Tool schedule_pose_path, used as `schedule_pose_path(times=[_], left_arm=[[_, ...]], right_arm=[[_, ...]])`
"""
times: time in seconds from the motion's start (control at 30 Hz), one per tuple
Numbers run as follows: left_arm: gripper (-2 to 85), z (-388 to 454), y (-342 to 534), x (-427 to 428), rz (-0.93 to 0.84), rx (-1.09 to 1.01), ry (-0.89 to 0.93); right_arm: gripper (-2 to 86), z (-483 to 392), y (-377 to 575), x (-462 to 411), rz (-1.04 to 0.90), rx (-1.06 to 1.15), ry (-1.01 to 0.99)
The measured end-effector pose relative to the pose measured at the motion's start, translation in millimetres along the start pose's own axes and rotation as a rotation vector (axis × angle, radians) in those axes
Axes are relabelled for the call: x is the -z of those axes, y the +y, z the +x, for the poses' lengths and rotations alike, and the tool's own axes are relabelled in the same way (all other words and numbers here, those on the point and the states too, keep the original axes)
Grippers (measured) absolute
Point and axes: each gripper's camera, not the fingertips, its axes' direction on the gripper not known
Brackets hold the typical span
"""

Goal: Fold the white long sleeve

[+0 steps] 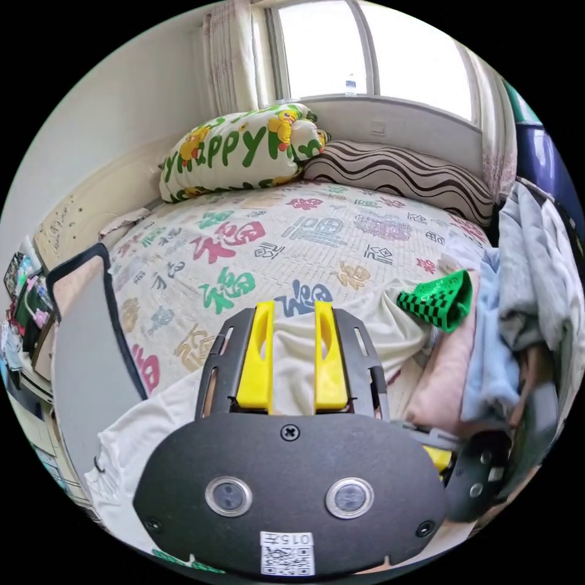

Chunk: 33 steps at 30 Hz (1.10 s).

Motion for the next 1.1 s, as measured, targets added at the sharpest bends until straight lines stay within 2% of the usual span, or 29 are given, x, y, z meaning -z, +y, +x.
schedule_pose_path(times=[0.13, 0.27, 0.47, 0.57, 0.67, 0.73, 0.8, 0.87, 0.97, 1.03, 1.1], left_arm=[[9.2, -7.5, 1.3, -64.8, -0.165, -0.007, 0.033], [2.3, -19.9, 13.6, -54.2, -0.116, 0.029, 0.08], [0.5, -60.3, 71.6, 46.5, 0.176, 0.1, 0.125], [0.2, -90.9, 137.7, 123.3, 0.319, 0.125, 0.083], [0.1, -128.3, 232.0, 192.9, 0.387, 0.187, 0.061], [0.2, -158.7, 299.7, 212.9, 0.254, 0.235, 0.027], [0.7, -178.6, 334.4, 209.3, 0.078, 0.251, 0.027], [1.5, -190.6, 359.9, 218.0, 0.045, 0.286, 0.007], [3.1, -186.8, 364.9, 243.8, 0.173, 0.252, -0.029], [5.4, -172.2, 335.1, 234.4, 0.18, 0.171, -0.022], [7.2, -161.1, 304.5, 209.9, 0.144, 0.125, 0.019]], right_arm=[[-0.1, 8.1, 0.4, -11.5, 0.007, -0.021, -0.031], [-0.5, 9.5, 3.3, -17.6, 0.02, -0.011, -0.05], [-0.6, 5.1, 21.8, -7.7, 0.157, 0.068, -0.115], [-0.6, -14.8, 36.7, 7.2, 0.263, 0.237, -0.142], [-0.7, -52.1, 59.3, 14.5, 0.254, 0.584, -0.267], [-0.5, -78.4, 73.1, 4.9, 0.103, 0.818, -0.405], [0.1, -86.0, 75.8, -6.8, -0.013, 0.888, -0.485], [2.5, -80.5, 70.1, -15.0, -0.033, 0.832, -0.48], [4.7, -44.5, 50.9, -20.9, 0.101, 0.557, -0.344], [6.6, -12.8, 34.9, -27.5, 0.209, 0.34, -0.236], [9.4, -3.5, 19.8, -40.9, 0.211, 0.232, -0.171]])
